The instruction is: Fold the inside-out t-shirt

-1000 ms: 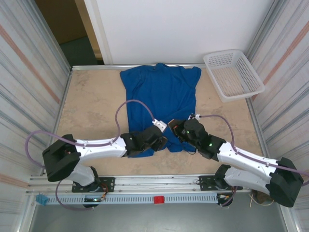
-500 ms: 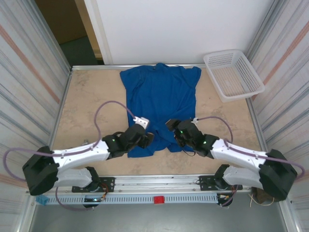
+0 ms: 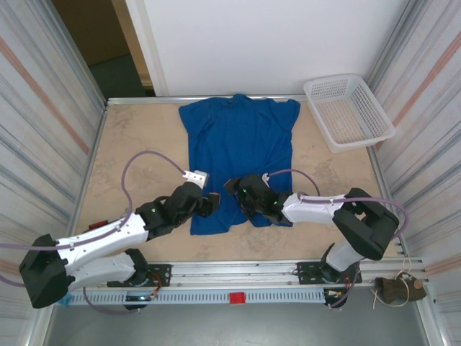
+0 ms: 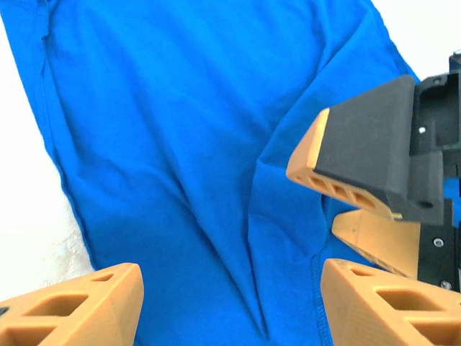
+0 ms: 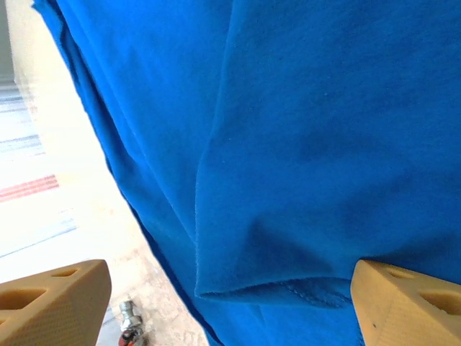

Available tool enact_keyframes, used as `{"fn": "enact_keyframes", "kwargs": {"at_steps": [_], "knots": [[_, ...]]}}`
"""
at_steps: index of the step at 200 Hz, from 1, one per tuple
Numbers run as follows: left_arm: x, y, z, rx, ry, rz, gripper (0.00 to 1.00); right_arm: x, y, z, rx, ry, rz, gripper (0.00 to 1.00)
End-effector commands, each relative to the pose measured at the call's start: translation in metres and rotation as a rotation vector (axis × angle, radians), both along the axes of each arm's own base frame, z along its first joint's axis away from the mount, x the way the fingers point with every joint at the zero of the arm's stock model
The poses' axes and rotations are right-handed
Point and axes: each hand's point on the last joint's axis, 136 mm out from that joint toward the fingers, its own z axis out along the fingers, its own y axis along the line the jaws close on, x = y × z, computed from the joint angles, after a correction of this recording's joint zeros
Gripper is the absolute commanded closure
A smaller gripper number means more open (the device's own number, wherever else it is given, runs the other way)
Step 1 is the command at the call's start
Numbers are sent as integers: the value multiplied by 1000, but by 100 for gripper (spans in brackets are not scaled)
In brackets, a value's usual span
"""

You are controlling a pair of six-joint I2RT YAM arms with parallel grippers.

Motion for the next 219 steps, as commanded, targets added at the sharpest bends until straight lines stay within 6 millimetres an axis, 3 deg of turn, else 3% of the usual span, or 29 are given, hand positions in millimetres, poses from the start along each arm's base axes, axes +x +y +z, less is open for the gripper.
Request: {"fn": "enact_keyframes", "kwargs": {"at_steps": [1,28,46,68,102,144,188,219], "knots": [[-4,7,-1,-20,15,18,34,14,5,8,40,-15,-39,16],[-6,8,-3,-20,18,15,34,24,-3,7,35,-23,-72,20],[-7,8,-4,-21,21,12,34,32,-6,8,40,-33,-79,30],[-7,8,-6,-17,23,11,34,38,-2,7,49,-30,-60,45],[-8,7,-8,-10,26,0,34,39,6,-4,65,-10,-37,52],[-9,5,-9,2,30,-25,34,39,7,10,112,-57,-22,100],[-10,-8,-15,18,37,-93,34,34,-4,53,99,-159,3,100],[-10,-29,-19,30,36,-169,34,28,-14,76,75,-213,10,100]]}}
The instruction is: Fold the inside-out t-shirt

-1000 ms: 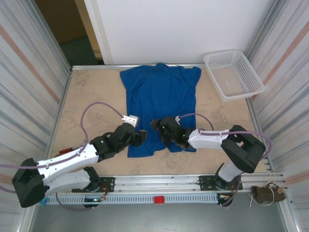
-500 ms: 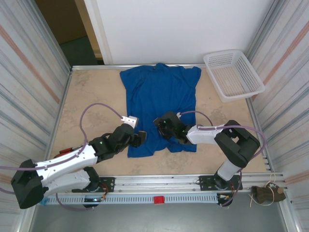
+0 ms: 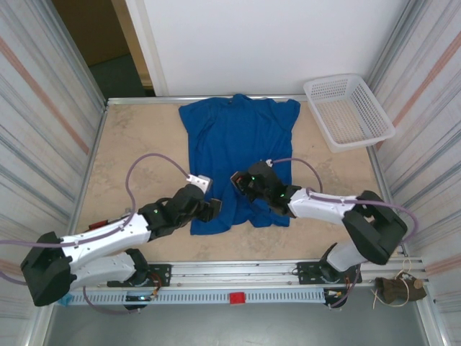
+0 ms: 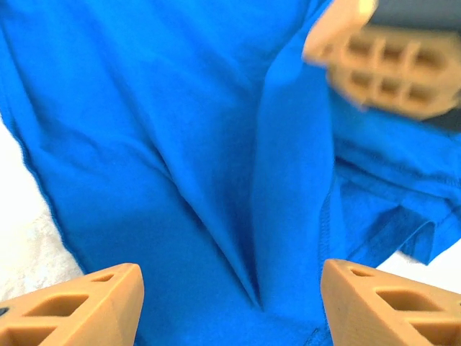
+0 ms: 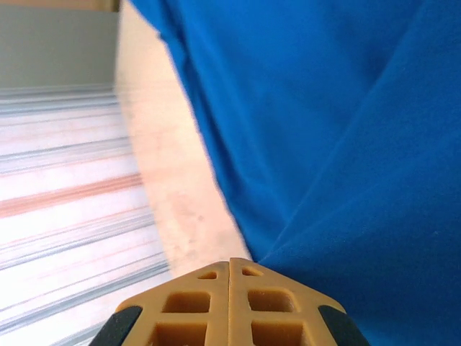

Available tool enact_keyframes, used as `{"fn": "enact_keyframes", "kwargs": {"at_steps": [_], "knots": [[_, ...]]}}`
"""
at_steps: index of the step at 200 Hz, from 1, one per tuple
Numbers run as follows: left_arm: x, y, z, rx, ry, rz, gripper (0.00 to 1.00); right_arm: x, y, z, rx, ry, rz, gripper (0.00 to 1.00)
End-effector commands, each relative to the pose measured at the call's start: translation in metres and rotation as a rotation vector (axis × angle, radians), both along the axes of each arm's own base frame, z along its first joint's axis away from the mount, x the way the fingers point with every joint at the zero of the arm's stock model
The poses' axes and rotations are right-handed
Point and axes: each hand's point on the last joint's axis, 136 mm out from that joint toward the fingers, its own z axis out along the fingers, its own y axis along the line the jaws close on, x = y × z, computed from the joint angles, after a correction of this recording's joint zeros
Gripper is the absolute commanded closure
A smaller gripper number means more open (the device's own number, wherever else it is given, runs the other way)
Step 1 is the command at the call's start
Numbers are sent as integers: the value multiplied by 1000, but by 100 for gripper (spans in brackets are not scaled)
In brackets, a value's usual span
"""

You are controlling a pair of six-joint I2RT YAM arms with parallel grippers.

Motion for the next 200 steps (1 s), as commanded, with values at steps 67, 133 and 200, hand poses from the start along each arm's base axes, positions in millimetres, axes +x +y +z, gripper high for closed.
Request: {"fn": "enact_keyframes", "kwargs": {"at_steps": [67,133,200], "knots": [[9,-67,-1,-16,-30,-185,32,-15,-19,14,-76,-68,-2,100],[23,-85,-19,18,-24,-185,32,-18,-19,19,-69,-80,-4,100],[36,-77,-35,32,-2,-149,53,-22,-28,34,-58,-108,-21,100]]}}
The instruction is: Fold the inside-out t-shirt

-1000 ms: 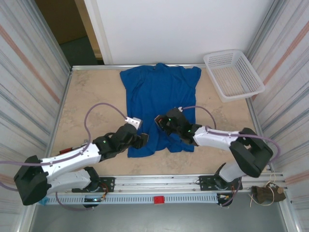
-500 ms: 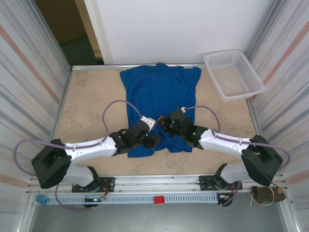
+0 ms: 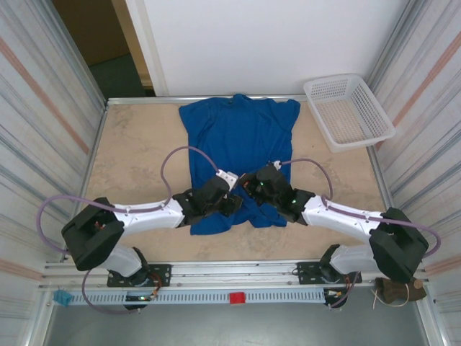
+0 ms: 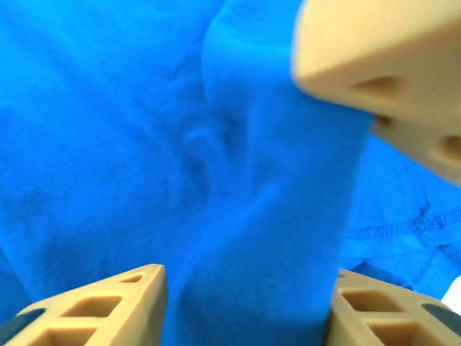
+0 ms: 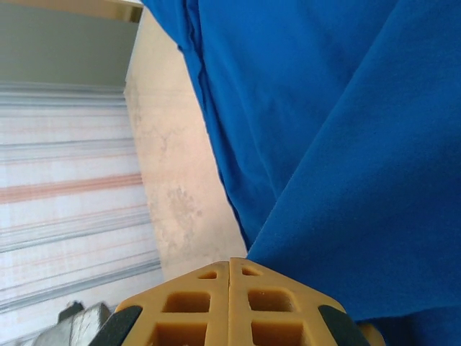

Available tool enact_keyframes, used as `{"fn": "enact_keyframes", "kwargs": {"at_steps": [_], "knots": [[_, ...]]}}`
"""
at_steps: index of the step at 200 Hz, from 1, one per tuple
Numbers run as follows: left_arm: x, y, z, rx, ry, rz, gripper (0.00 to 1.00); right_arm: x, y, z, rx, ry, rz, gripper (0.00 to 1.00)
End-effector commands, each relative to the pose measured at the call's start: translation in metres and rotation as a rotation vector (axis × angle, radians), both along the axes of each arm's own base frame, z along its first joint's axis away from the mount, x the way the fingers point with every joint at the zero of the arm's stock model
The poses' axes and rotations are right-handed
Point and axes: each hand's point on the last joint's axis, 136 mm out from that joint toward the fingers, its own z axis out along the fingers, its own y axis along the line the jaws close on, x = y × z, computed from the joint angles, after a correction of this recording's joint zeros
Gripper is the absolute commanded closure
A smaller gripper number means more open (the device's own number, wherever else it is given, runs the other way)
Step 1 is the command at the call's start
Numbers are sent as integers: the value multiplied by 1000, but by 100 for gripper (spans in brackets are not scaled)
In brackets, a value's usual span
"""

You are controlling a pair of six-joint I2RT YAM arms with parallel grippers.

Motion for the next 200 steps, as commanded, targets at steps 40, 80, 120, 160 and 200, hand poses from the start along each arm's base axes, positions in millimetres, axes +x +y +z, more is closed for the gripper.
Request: {"fn": "enact_keyframes", "kwargs": {"at_steps": [40,80,120,160,200], "knots": [[7,-10,-5,6,7,-28,82,-2,-4,20,23,-55,-7,100],[8,-14,46,-31,-10,-30,100,-15,-28,31,-16,-90,-20,69],[5,-19,87,-32,28,-61,100,-61,-47,27,-54,-137,42,83],[-3,-29,112,-58,69,-111,100,-85,-31,9,-49,-199,93,100],[-17,-34,151,-108,62,-182,100,-68,-9,-10,-135,-300,75,100]]}}
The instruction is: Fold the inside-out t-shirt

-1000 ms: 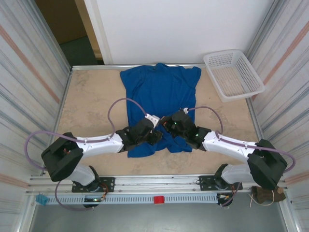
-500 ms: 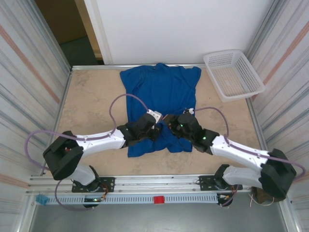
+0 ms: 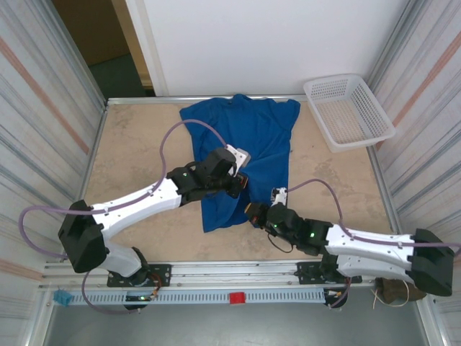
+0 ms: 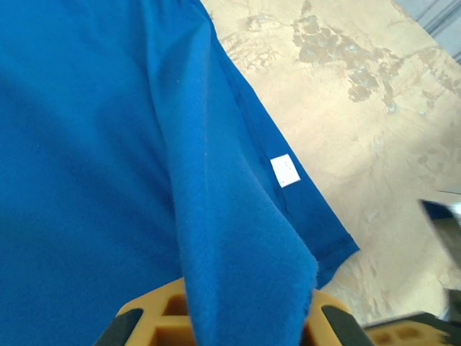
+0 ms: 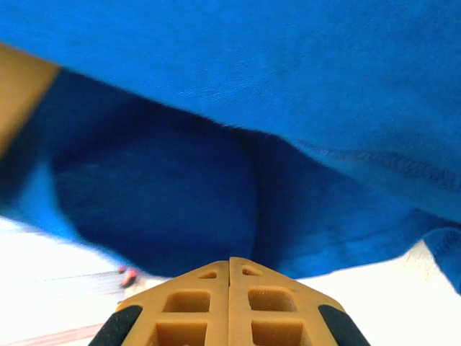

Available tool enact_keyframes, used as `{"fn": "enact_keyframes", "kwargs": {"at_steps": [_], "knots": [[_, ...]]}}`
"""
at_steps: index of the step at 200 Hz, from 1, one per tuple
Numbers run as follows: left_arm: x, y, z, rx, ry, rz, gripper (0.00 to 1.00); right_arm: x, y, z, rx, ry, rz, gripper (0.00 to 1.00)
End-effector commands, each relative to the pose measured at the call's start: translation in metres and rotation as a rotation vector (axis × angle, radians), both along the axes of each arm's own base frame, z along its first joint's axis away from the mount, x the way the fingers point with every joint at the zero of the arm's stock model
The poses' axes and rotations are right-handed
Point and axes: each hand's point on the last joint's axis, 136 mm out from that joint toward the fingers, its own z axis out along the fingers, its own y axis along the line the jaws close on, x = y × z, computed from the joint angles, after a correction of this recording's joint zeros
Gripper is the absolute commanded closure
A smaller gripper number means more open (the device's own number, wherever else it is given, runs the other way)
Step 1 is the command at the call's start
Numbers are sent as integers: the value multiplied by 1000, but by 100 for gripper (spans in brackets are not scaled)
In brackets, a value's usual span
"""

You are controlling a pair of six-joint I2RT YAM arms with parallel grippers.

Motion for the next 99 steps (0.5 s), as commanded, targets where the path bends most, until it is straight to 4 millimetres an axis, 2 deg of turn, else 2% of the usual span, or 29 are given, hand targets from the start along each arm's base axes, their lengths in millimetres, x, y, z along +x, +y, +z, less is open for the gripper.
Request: {"fn": "enact_keyframes", "kwargs": {"at_steps": [1,23,51,76,99], "knots": [[-18,-2,42,-54,-7,-82,100,23,8,10,-8,-149,-65,100],[-31,-6,63,-80,2,-128,100,42,13,6,-87,-235,-79,100],[-44,-15,91,-145,27,-165,100,57,29,13,-146,-384,-59,100],[-44,-18,107,-153,28,-170,100,52,46,8,-219,-447,-7,100],[-43,-22,112,-147,27,-182,100,40,64,-5,-306,-460,42,100]]}}
